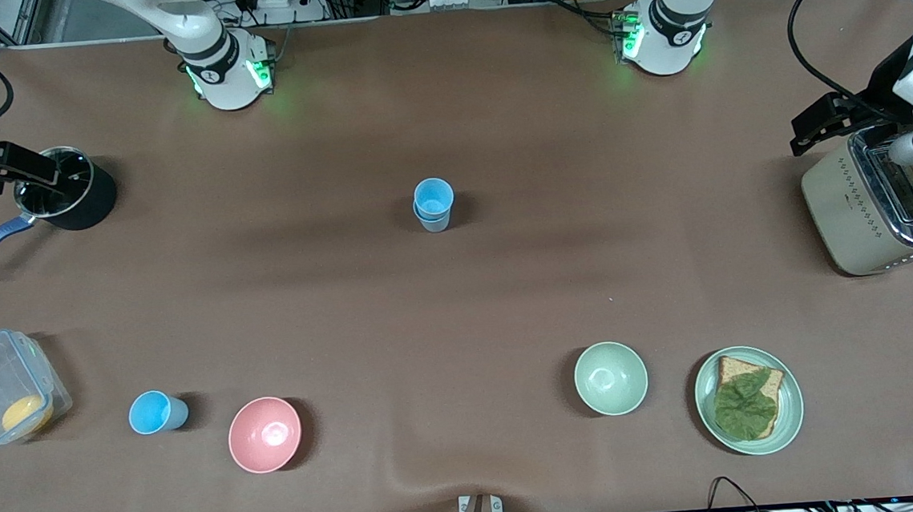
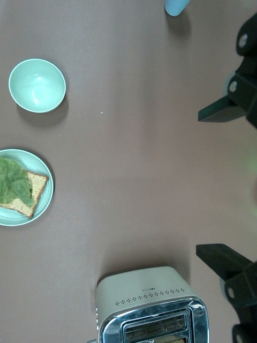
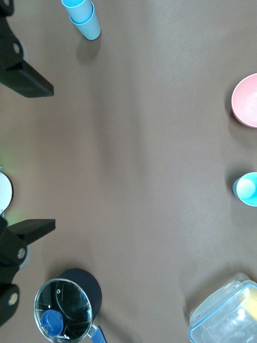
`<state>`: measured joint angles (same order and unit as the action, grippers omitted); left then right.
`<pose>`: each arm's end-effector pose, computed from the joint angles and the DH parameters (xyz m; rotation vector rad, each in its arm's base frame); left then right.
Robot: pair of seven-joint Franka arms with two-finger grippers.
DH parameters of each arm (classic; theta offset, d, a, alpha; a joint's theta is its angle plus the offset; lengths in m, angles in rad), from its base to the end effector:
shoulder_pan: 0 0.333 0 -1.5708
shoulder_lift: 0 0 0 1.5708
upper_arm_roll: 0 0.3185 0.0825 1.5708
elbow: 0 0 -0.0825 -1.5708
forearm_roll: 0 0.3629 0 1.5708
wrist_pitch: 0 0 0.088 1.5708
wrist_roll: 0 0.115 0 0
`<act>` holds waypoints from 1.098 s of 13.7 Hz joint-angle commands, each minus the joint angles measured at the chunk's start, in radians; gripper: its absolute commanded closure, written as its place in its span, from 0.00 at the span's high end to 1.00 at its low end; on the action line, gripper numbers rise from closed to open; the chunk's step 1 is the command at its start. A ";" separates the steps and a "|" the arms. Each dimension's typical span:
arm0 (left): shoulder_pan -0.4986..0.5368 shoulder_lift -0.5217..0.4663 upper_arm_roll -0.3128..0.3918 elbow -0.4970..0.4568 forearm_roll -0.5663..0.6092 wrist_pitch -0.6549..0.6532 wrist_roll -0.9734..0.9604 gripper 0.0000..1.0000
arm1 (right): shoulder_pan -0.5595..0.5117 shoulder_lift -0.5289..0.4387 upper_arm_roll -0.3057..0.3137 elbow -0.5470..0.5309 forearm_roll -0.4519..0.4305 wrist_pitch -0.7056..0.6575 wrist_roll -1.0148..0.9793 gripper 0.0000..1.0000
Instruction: Stack blue cups with both arms
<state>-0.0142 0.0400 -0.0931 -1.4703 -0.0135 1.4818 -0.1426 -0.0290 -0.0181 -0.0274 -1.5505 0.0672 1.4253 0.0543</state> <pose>0.5339 -0.0580 0.6349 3.1273 0.0537 -0.0473 0.5110 -0.0205 0.6258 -3.0655 0.1603 0.1644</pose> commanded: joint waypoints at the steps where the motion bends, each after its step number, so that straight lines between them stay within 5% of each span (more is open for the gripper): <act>1: 0.011 -0.034 0.000 0.001 -0.010 -0.020 -0.058 1.00 | 0.006 -0.014 -0.006 0.004 0.008 -0.014 -0.008 1.00; 15: 0.023 -0.034 -0.010 0.008 0.037 -0.021 -0.061 1.00 | 0.009 -0.017 -0.009 0.007 0.005 -0.040 -0.008 1.00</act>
<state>0.0031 0.0156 -0.0980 -1.4685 0.0120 1.4772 -0.2001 -0.0289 -0.0205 -0.0278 -1.5482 0.0672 1.3999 0.0532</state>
